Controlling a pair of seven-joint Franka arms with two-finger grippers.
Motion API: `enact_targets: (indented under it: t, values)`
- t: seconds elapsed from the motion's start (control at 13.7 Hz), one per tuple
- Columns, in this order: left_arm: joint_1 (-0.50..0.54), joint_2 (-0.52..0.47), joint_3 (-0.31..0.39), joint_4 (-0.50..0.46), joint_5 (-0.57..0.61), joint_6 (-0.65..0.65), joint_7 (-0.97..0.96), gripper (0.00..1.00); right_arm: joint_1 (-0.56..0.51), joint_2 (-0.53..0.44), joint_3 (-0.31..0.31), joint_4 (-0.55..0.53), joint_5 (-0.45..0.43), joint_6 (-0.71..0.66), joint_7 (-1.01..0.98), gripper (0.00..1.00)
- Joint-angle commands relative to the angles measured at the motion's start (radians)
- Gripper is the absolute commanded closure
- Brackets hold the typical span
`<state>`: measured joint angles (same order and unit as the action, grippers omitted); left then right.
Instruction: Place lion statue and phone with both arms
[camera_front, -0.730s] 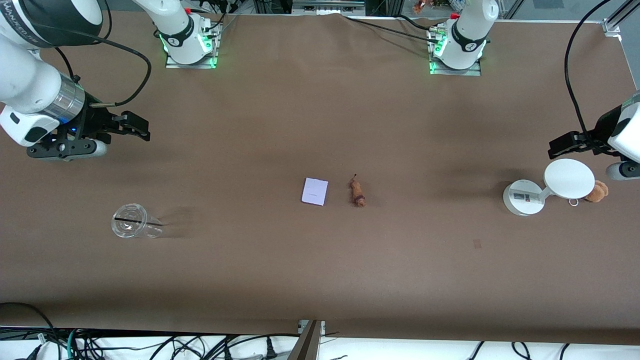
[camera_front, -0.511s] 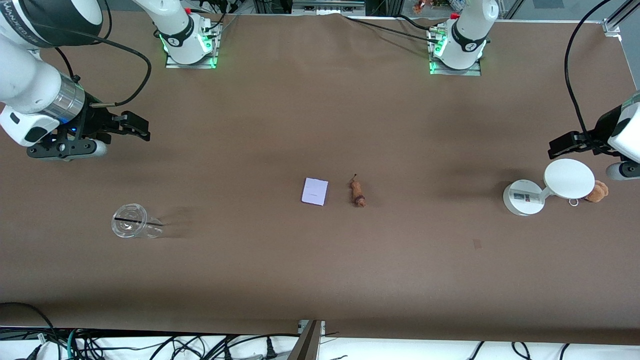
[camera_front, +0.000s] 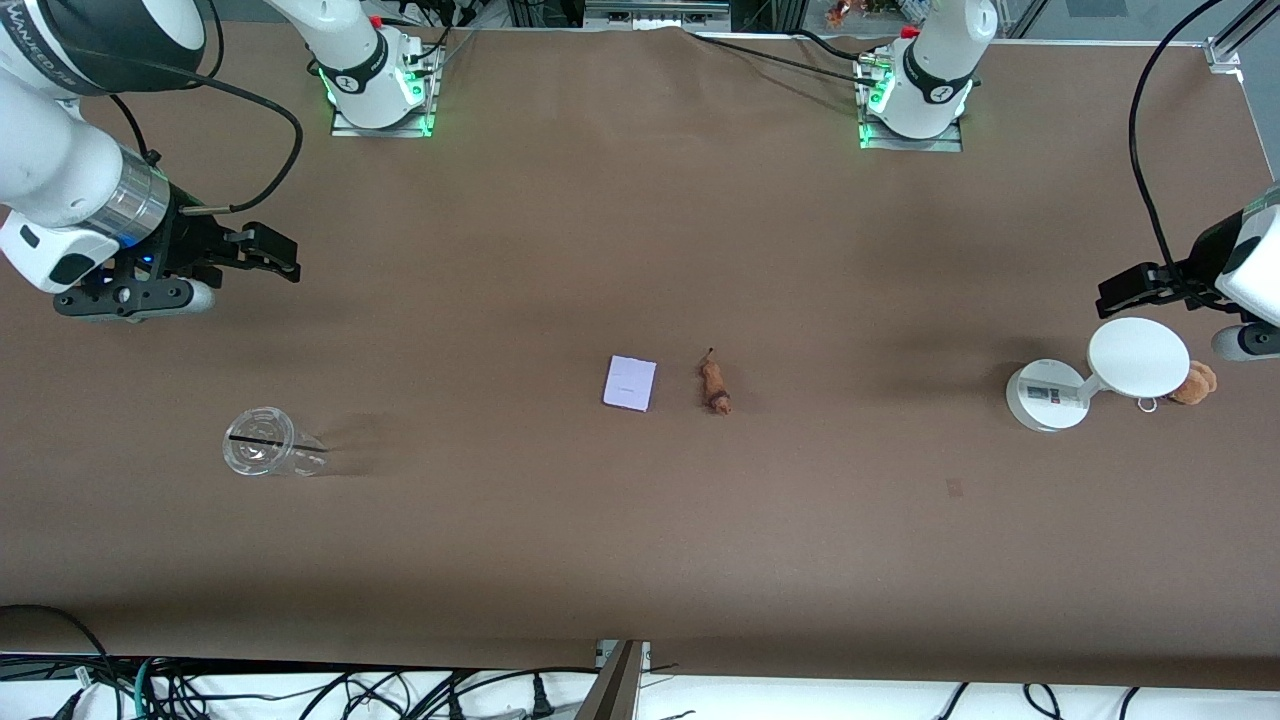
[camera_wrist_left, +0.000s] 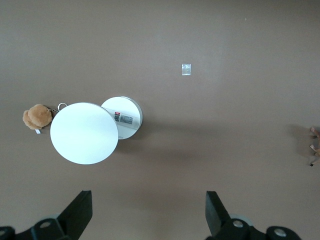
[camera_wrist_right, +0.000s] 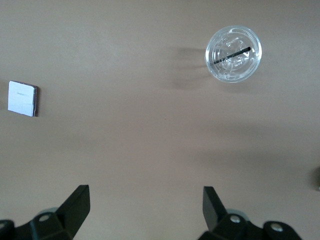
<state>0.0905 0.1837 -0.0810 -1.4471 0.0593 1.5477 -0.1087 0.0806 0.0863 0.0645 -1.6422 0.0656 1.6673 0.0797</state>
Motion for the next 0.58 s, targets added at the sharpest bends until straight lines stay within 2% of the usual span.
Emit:
enact_targets:
  t: [0.0, 0.51]
  values:
    - [-0.002, 0.016, 0.003, 0.03, 0.008, -0.009, 0.018, 0.0, -0.013, -0.022, 0.015, -0.018, -0.009, 0.005, 0.008, 0.0]
    - [-0.003, 0.026, 0.001, 0.03, 0.007, -0.009, 0.021, 0.0, -0.013, -0.022, 0.015, -0.019, -0.007, 0.005, 0.008, 0.0]
